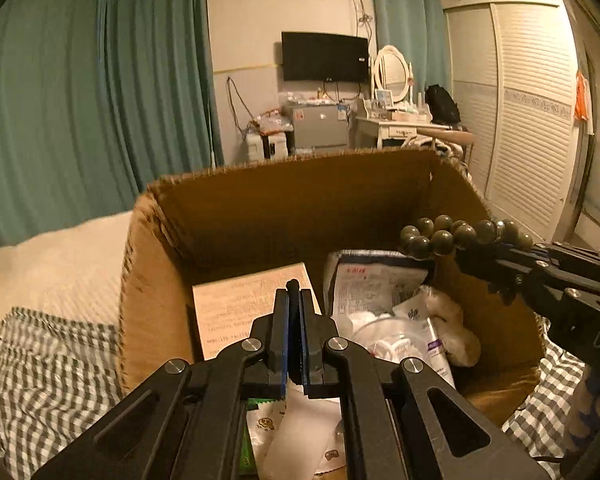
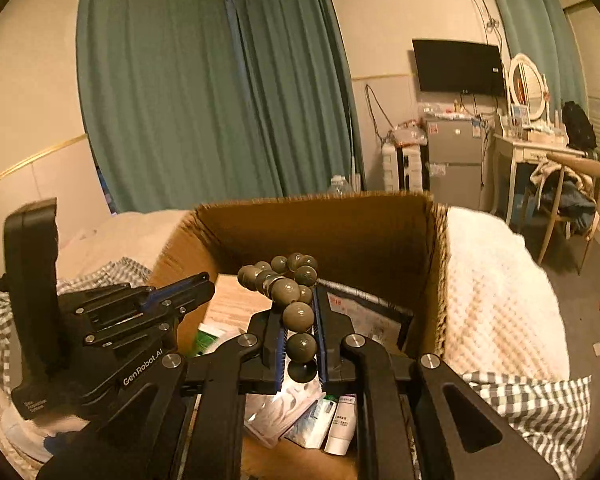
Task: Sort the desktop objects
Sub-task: 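Carry the bead bracelet and black ring over the cardboard box with both grippers, then open both grippers to drop the bracelet and ring into the box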
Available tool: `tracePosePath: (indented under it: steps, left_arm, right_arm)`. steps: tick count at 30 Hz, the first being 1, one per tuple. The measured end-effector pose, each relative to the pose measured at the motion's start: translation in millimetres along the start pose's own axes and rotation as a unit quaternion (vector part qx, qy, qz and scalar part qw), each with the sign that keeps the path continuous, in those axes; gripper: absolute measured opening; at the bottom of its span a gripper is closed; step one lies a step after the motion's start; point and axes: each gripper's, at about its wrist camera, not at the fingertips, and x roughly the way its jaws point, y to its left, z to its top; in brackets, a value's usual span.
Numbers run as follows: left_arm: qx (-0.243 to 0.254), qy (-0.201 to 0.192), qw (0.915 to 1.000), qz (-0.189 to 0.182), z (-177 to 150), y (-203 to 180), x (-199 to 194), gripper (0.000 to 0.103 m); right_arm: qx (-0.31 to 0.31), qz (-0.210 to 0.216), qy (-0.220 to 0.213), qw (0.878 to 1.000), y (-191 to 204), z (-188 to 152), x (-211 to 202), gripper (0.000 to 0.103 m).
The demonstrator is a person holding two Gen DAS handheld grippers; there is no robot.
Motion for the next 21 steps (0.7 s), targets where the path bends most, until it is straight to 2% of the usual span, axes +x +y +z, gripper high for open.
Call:
tracePosePath:
  steps: [4, 5, 7, 8, 11, 13, 14, 15, 16, 18, 19, 21]
  left_arm:
    - [-0.001, 0.010, 0.9999, 0.004, -2, 1, 3, 0.010]
    - [0.000, 0.009, 1.0000, 0.004, -1, 1, 2, 0.016]
    - [0.003, 0.007, 1.0000, 0.004, 2, -1, -1, 0.020]
    - [0.004, 0.003, 1.0000, 0.007, 4, -1, -5, 0.025]
    - [-0.003, -0.009, 0.9999, 0.015, 8, 1, -14, 0.056]
    - [-0.005, -0.018, 0.9997, 0.018, 10, 2, -20, 0.067]
    - [-0.005, -0.020, 0.9995, 0.022, 11, 2, -24, 0.076]
    - [-0.005, -0.021, 0.9994, 0.027, 12, 2, -26, 0.085]
    - [-0.008, -0.024, 0.9992, 0.032, 13, 4, -29, 0.087]
    - [-0.016, -0.025, 0.9990, 0.033, 14, 6, -33, 0.090]
    - [-0.019, -0.023, 0.9990, 0.034, 17, 7, -33, 0.092]
    - [-0.025, -0.020, 0.9987, 0.040, 19, 10, -35, 0.098]
  right_arm:
    - [0.003, -0.003, 0.017, 1.000, -3, -7, 13, 0.011]
    - [0.003, -0.005, 0.021, 1.000, -4, -8, 14, 0.012]
    - [0.002, -0.009, 0.020, 1.000, -4, -10, 14, 0.012]
    - [0.004, -0.011, 0.019, 1.000, -4, -9, 13, 0.013]
    - [0.004, -0.015, 0.016, 1.000, -4, -7, 9, 0.014]
    - [0.007, -0.018, 0.010, 1.000, -5, -4, 6, 0.015]
    - [0.008, -0.018, 0.007, 1.000, -5, -3, 3, 0.017]
    - [0.008, -0.019, 0.005, 1.000, -5, -1, 0, 0.022]
    - [0.008, -0.020, 0.005, 1.000, -6, 0, -1, 0.026]
    - [0.008, -0.027, 0.009, 1.000, -6, 1, -3, 0.047]
    - [0.010, -0.029, 0.011, 0.999, -7, 1, -3, 0.051]
    - [0.015, -0.039, 0.024, 0.999, -9, 1, -2, 0.068]
